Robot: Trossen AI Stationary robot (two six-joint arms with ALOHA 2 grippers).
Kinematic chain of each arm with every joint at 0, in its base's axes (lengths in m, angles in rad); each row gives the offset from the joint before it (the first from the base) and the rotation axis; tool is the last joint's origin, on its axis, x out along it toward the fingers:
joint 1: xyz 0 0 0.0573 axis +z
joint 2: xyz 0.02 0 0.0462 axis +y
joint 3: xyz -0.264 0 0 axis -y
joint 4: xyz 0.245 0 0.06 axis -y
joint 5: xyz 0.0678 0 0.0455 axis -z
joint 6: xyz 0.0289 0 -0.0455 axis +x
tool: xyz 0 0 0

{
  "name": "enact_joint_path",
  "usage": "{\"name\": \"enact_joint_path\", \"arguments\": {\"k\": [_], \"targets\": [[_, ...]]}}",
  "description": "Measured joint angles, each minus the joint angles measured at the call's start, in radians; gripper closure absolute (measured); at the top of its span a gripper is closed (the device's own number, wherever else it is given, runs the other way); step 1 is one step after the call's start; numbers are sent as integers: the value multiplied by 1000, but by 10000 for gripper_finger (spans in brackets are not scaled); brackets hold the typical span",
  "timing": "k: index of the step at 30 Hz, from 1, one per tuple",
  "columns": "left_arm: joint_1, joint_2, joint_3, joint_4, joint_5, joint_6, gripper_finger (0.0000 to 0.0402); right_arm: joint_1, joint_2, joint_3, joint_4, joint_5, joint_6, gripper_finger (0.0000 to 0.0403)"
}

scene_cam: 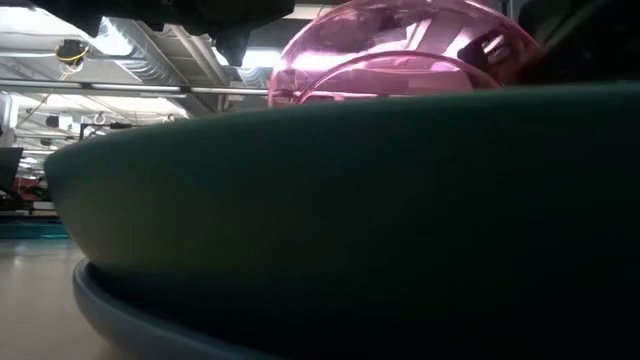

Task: Stack plastic plates
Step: Stack the light pink plate on top of the gray plate, then stack the light blue plate on top of the light pink plate

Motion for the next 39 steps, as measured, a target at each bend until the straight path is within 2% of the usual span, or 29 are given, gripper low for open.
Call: {"name": "enact_joint_path", "arguments": {"k": [4,13,23,27,30,34,39], "targets": [[0,0,0,0,0,0,383,0,32,0,6,-39,6,402],[0,0,0,0,0,33,383,-1,85,0,11,-21,140,393],[0,0,0,8,-2,35,383,-1,102,0,7,-12,181,270],[0,0,0,27,-60,30,383,-1,101,0,7,-4,156,246],[0,0,0,17,-90,35,383,0,101,0,8,57,110,242],[0,0,0,-31,-131,46,362,0,101,0,14,166,52,242],[0,-11,0,-138,-158,52,305,15,101,0,13,161,24,242]]}}
